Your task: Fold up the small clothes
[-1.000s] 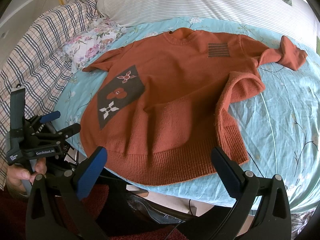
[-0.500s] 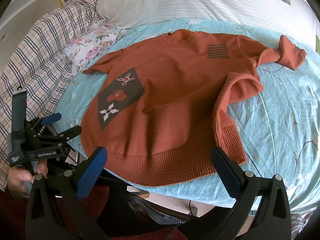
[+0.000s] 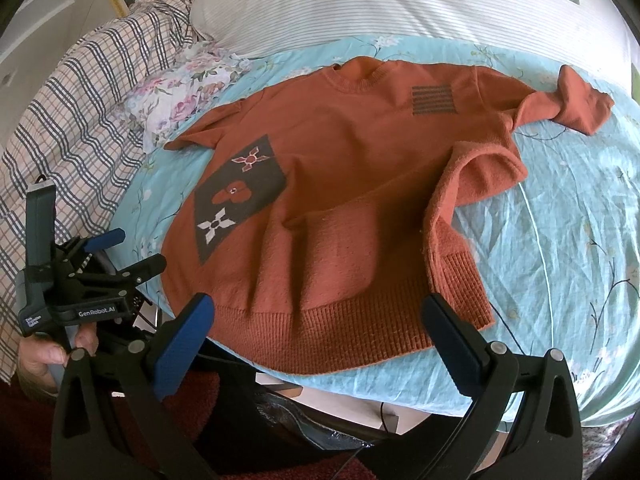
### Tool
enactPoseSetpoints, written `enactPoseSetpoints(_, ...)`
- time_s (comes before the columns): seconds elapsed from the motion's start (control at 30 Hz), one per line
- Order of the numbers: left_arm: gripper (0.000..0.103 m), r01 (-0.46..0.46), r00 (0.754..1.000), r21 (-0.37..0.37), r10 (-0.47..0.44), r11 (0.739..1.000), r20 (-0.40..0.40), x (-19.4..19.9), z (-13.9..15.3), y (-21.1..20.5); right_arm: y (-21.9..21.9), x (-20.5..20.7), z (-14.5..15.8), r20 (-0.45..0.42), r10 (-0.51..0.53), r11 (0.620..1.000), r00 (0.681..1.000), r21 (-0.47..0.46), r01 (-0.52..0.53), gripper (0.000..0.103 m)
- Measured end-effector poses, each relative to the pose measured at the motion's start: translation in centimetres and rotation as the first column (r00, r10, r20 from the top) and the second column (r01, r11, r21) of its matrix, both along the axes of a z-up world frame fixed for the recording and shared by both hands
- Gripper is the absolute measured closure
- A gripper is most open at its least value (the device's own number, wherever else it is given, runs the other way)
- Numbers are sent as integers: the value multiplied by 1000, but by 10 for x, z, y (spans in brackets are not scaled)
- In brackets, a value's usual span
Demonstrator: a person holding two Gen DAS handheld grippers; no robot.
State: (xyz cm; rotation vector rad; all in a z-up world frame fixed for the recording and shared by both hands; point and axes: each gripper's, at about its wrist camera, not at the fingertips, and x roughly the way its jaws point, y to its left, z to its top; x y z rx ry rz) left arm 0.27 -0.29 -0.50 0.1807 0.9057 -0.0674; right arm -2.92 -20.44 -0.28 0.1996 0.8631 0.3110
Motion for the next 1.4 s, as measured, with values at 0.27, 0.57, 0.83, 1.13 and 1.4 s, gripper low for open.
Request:
enactPoseSetpoints(0.27, 3, 11, 1000, -2, -11, 1000, 13, 5, 0, -2, -10, 8, 1, -8, -15, 1000, 1000, 13, 15, 0)
enactPoseSetpoints(0.57, 3, -20, 1000, -22, 20, 1000, -1, 28, -3, 5, -52, 31, -2, -11, -111, 993, 994, 41, 111, 0)
enactPoseSetpoints(0.83, 3, -58, 996, -16, 57, 998, -71, 54, -13, 10, -112, 60, -3, 19, -250, 965, 968, 83, 248, 0)
enactPoseSetpoints(1.13, 3, -40, 991, -9, 39, 999, -130, 79, -17, -3, -194, 111, 14, 23, -383, 916, 923, 142, 376, 0)
enactPoseSetpoints(1.4, 3, -25, 989, 4, 25, 1000, -146, 105, -21, -14, -257, 185, 13, -7, -486, 867, 874, 124, 483, 0)
